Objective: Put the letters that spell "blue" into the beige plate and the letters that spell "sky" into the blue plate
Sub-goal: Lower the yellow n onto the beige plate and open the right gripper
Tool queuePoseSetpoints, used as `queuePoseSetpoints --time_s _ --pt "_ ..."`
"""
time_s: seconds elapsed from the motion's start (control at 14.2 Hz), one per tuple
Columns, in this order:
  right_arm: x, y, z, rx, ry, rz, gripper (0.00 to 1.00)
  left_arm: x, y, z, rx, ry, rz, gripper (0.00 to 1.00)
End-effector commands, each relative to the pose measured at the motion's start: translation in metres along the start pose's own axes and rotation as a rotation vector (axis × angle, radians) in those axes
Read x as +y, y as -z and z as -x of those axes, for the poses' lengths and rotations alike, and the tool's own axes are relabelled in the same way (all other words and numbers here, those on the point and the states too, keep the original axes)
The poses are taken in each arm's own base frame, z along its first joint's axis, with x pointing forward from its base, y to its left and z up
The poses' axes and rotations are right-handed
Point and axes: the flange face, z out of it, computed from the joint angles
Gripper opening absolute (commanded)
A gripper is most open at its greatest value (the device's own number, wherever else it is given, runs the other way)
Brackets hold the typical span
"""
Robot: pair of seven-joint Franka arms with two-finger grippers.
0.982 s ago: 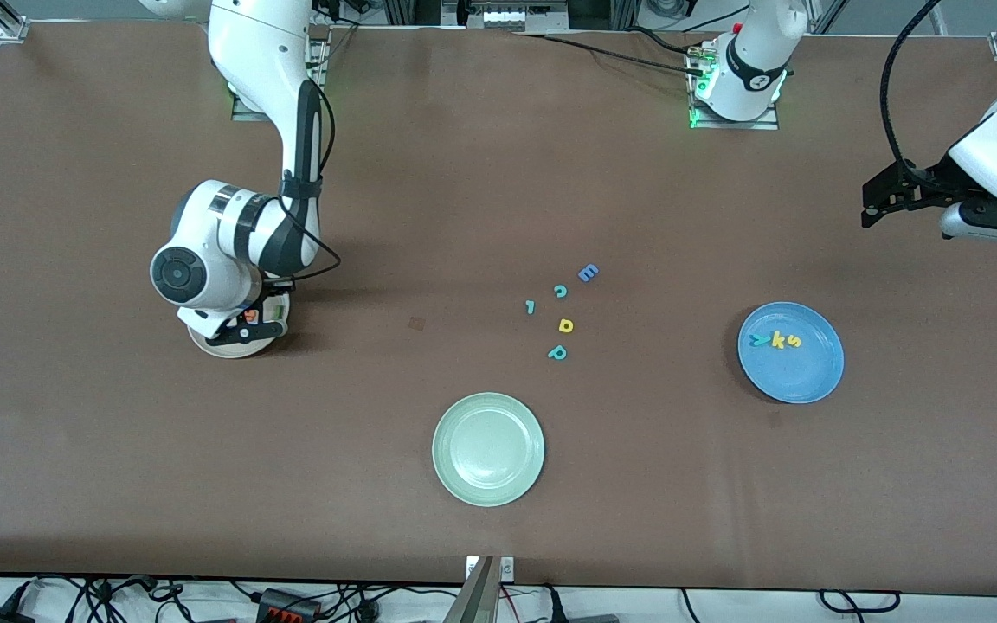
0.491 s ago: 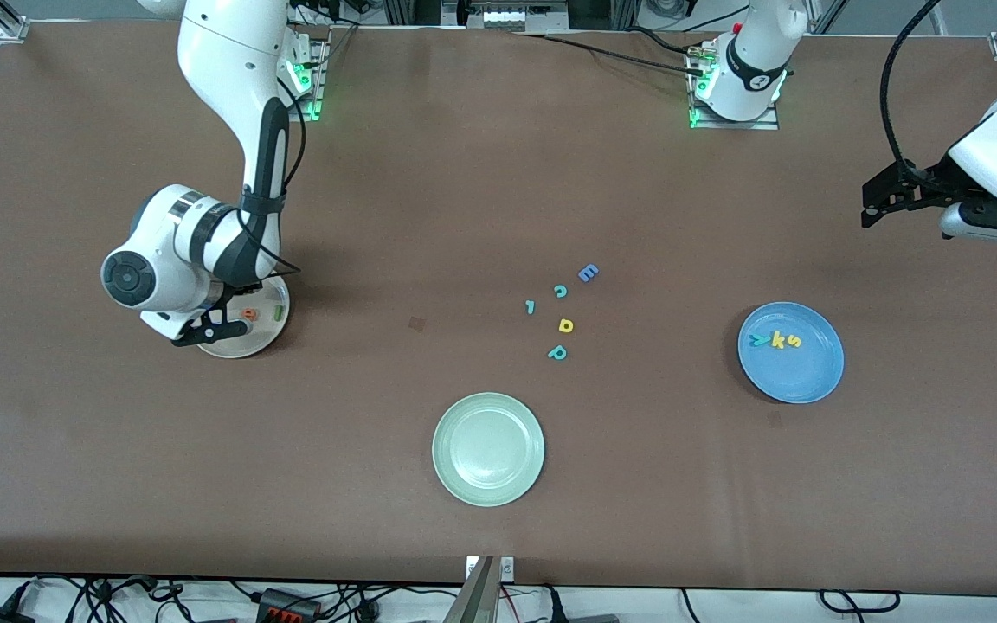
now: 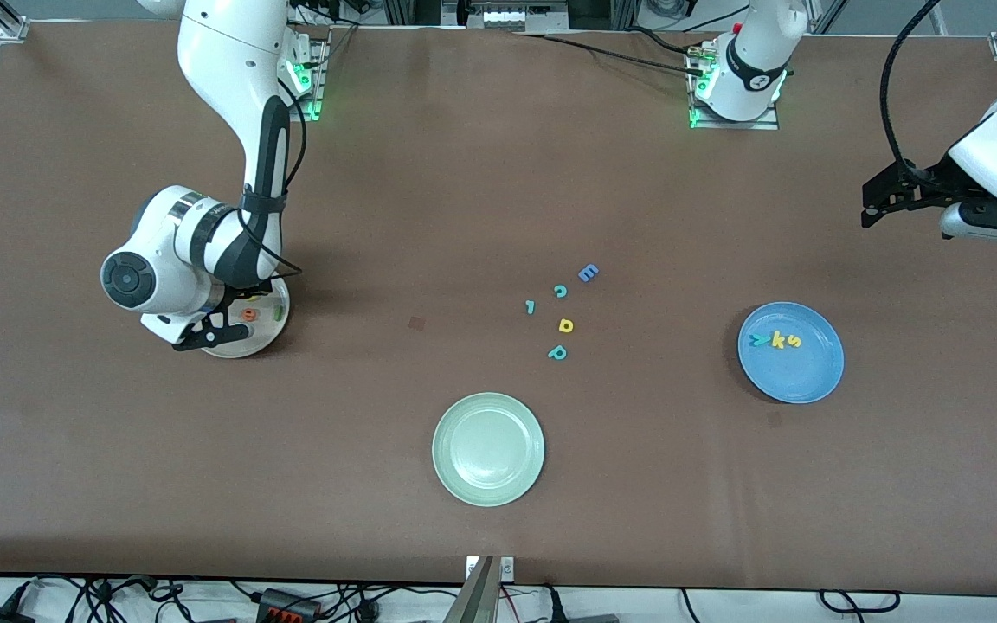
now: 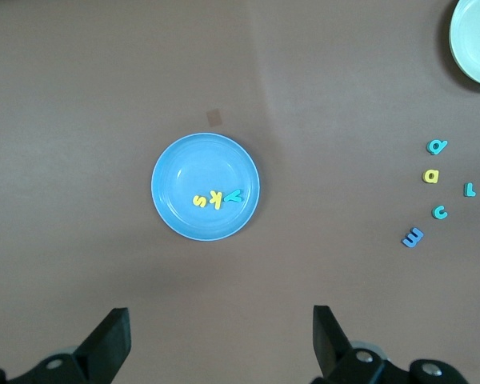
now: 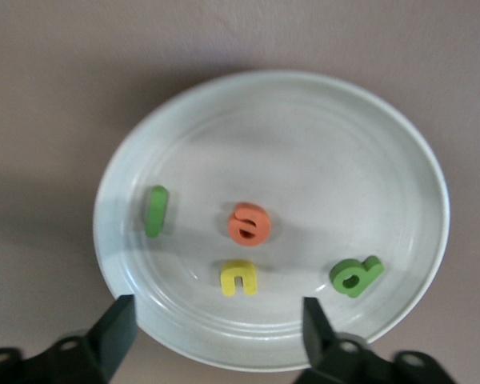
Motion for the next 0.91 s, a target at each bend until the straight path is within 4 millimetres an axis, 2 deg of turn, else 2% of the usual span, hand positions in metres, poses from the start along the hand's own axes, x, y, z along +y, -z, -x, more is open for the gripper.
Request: queuePoseSetpoints --time_s 0.0,0.14,0.35,0.49,0.56,0.84 --pt "-0.001 0.042 -0.019 0.083 0.028 0.006 1.0 0.001 0.005 -0.003 0.005 0.002 0.018 1.0" --pt "-0.005 0.065 -0.033 0.129 0.05 0.02 1.0 0.001 0.005 -0.003 0.003 0.002 0.018 1.0" --pt "-0.027 0.098 -0.051 0.212 0.086 -0.013 1.0 0.001 0.005 -0.003 0.005 0.002 0.018 1.0" --pt "-0.023 0.106 -0.054 0.229 0.059 -0.124 1.0 0.0 0.005 -0.003 0.005 0.004 0.019 1.0" --pt "-0.027 0.112 -0.053 0.22 0.037 -0.13 1.0 -0.001 0.005 -0.003 0.005 0.005 0.019 1.0" --pt "-0.047 0.16 -0.047 0.218 -0.114 -0.125 1.0 0.0 0.005 -0.003 0.005 0.002 0.019 1.0"
